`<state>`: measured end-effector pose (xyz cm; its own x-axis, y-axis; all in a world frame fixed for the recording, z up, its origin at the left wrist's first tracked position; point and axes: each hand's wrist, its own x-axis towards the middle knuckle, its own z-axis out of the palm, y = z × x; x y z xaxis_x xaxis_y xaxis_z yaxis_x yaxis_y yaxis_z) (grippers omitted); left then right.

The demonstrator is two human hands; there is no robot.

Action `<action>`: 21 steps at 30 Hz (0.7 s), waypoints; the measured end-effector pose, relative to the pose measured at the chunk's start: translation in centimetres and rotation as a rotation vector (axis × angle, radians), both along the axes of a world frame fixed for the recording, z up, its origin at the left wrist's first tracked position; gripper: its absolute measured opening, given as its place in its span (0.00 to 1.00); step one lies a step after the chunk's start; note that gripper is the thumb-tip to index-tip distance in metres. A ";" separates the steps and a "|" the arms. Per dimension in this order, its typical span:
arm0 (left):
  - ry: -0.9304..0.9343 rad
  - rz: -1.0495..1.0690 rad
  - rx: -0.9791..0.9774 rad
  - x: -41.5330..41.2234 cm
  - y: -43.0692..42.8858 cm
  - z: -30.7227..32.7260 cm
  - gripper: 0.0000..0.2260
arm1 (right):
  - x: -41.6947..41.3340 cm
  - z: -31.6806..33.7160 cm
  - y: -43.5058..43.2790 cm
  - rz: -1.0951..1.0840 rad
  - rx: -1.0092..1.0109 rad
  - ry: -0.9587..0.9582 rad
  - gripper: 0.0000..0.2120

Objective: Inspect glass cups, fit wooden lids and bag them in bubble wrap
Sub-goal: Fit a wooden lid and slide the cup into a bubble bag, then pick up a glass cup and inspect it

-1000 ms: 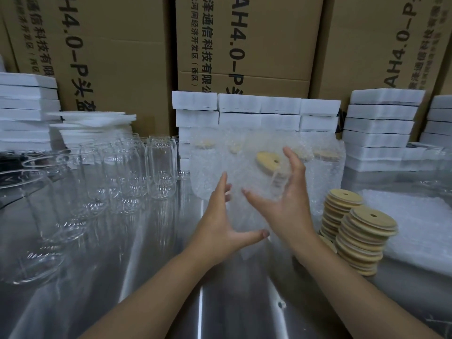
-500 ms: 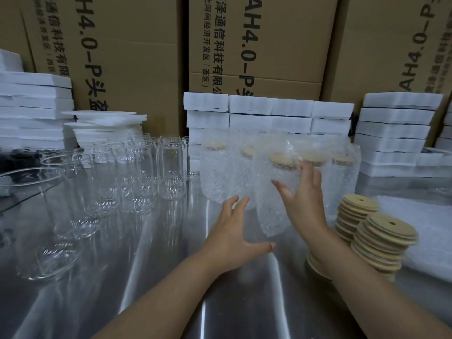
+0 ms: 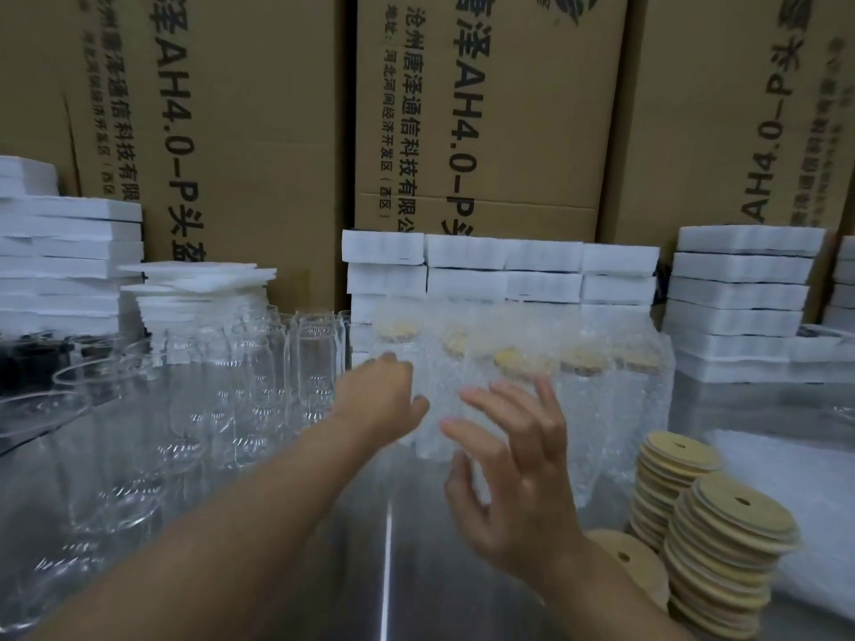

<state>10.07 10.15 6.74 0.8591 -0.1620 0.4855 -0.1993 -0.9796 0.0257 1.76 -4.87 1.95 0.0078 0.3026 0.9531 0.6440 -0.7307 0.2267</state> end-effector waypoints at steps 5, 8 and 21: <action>-0.045 0.190 0.064 4.0 4.3 4.2 0.35 | 0.0 -0.1 -0.4 0.003 -0.097 -0.028 0.16; 0.037 0.319 -0.002 5.3 5.9 3.8 0.38 | 0.0 0.1 -0.6 0.009 -0.062 -0.017 0.16; -0.271 0.138 0.023 2.1 3.1 -1.5 0.10 | 0.8 -1.0 -0.7 0.070 0.016 0.153 0.16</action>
